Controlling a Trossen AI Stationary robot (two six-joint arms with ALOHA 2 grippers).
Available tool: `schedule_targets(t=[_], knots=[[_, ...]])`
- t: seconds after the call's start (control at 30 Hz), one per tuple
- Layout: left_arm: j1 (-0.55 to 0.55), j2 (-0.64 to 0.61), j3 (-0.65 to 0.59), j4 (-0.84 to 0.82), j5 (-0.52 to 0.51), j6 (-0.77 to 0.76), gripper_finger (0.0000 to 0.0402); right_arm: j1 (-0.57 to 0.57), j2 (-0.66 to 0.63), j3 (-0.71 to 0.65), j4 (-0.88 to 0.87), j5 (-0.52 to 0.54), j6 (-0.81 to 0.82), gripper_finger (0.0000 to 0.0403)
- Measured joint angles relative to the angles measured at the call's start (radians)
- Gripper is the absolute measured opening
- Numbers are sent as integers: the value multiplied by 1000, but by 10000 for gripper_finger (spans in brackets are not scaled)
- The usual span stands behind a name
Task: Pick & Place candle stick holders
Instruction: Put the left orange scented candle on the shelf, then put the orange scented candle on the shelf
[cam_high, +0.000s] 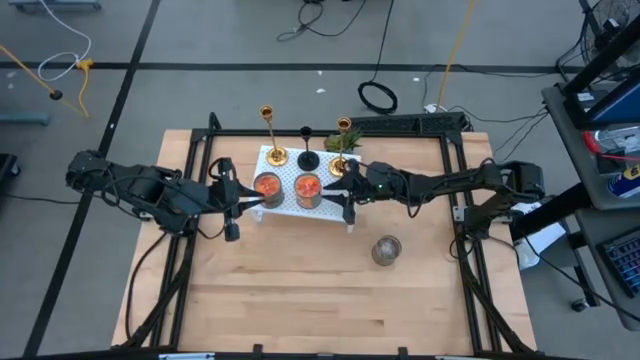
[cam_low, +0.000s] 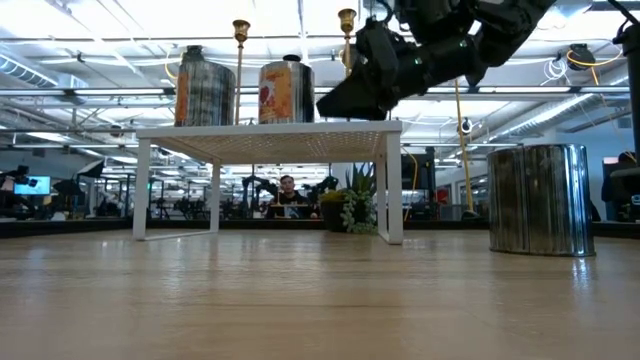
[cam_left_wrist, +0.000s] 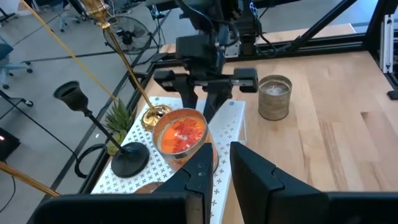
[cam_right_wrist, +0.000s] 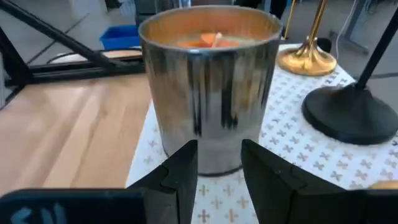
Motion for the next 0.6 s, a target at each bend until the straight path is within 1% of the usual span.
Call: schedule_targets(t=[0.13, 0.27, 0.37, 0.47, 0.6], knots=[[0, 0, 0, -1, 0, 0, 63, 0, -7, 3, 32, 0, 2, 121], [0, 0, 0, -2, 0, 0, 63, 3, -9, 0, -22, -2, 14, 121], [0, 0, 0, -3, 0, 0, 63, 15, -70, 2, -86, -1, 15, 121], [0, 0, 0, -5, 0, 1, 63, 37, -139, 2, -216, -3, 17, 121], [0, 0, 0, -6, 1, 2, 63, 102, -247, 1, -351, 0, 44, 121]])
